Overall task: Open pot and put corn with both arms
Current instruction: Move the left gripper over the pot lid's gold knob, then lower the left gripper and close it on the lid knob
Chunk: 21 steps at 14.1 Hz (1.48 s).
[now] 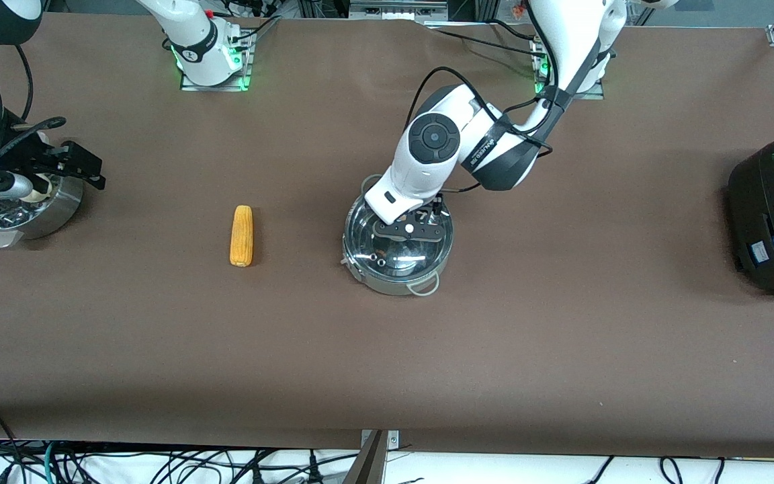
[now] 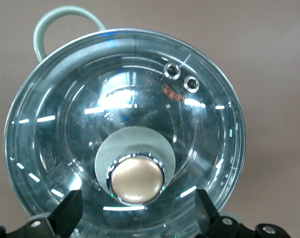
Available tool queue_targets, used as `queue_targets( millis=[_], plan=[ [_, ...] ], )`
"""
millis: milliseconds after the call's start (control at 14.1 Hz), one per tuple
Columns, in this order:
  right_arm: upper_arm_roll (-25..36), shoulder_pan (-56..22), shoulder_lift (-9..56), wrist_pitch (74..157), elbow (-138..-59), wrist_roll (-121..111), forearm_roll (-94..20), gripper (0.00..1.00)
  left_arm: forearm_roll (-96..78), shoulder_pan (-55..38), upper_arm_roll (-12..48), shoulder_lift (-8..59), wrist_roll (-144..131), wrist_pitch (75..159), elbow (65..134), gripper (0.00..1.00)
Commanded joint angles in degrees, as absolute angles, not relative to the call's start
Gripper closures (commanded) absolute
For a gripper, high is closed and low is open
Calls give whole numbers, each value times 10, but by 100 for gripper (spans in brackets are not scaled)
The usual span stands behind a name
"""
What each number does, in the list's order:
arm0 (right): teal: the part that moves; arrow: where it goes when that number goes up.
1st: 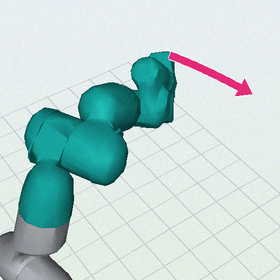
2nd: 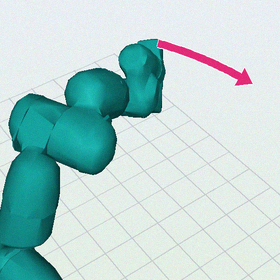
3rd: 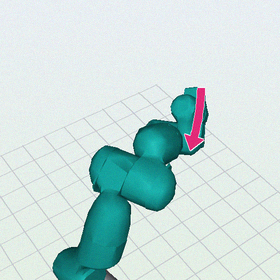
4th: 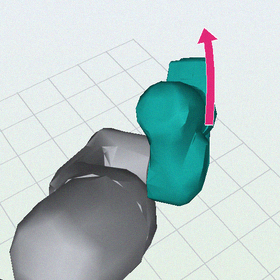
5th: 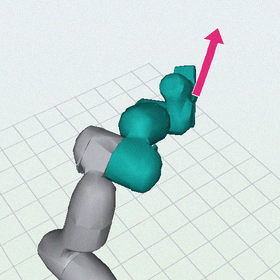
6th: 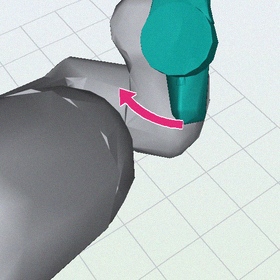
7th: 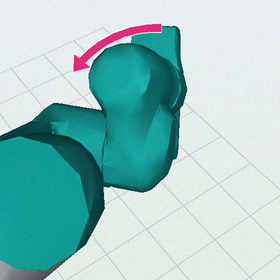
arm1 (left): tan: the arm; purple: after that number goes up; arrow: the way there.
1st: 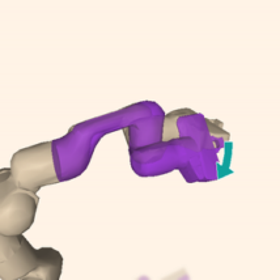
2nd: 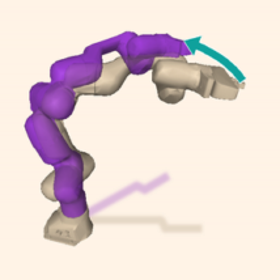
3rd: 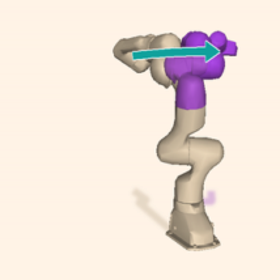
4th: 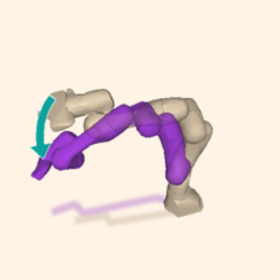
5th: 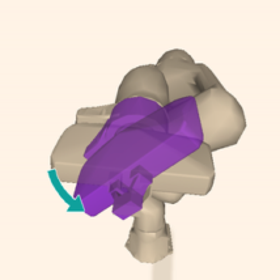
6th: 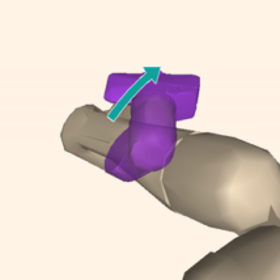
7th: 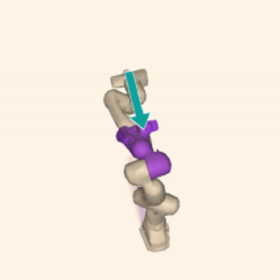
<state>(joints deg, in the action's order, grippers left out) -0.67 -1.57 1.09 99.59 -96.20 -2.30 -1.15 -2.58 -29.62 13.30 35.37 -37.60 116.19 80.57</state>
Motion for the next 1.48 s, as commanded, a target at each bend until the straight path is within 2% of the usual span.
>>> queue_targets(
  millis=[0,354,566,778,1061,1414],
  plan=[
    [-8,-11,15,984,-948,-26,-19,0,-7,-301,127,367,-371,1164,781,0],
    [-8,-11,15,984,-948,-26,-19,0,22,-301,128,368,-376,1164,781,11],
    [-8,-11,15,984,-948,-26,-19,0,23,-306,128,369,-376,1164,783,11],
    [-8,-11,16,984,-948,-26,-19,0,23,-308,128,369,-376,1164,782,17],
    [-8,-11,15,984,-948,-25,-19,0,23,-308,128,370,-375,1164,782,56],
    [-8,-13,16,989,-948,-18,-18,0,24,-308,127,369,-374,1164,782,76]
  ],
)
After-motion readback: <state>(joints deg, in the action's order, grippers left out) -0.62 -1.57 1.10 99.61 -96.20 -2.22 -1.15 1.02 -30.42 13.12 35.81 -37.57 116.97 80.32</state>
